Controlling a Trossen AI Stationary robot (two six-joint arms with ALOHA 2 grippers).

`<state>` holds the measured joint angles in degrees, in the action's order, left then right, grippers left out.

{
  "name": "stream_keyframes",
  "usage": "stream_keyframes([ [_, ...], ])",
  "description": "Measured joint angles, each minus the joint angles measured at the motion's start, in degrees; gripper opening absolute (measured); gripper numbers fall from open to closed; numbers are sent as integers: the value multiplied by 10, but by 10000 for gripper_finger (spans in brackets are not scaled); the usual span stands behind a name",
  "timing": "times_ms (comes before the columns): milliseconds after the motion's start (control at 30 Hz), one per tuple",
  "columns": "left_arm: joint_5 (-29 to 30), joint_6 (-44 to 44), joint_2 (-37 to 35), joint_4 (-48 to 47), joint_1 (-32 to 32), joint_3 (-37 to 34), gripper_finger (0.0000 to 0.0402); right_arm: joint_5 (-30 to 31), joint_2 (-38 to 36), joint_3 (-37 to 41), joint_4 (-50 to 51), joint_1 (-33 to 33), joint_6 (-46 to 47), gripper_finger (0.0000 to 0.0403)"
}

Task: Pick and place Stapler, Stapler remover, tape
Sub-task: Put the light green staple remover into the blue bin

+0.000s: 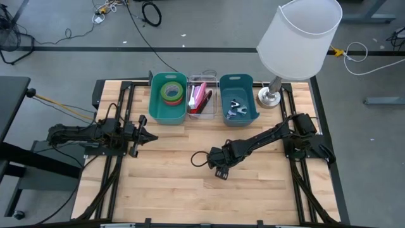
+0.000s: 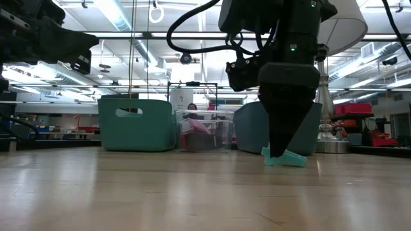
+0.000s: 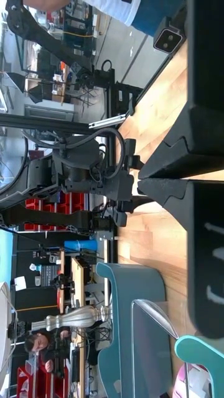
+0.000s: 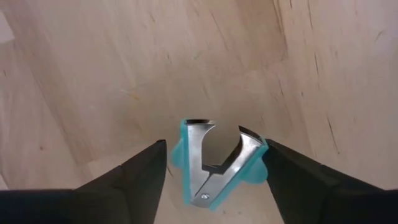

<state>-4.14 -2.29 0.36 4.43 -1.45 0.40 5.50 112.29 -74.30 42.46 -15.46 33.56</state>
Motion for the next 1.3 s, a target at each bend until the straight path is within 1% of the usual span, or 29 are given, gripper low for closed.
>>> stream_keyframes([
  [333,0,0,0,0,0,0,3,0,0,0,0,0,-11,207],
  [667,0,0,0,0,0,0,3,0,0,0,0,0,-21,166],
  [1000,0,0,0,0,0,0,3,-3,-8,0,4,0,-28,139],
  [1300,0,0,0,0,0,0,3,-5,-55,0,3,3,-31,128],
])
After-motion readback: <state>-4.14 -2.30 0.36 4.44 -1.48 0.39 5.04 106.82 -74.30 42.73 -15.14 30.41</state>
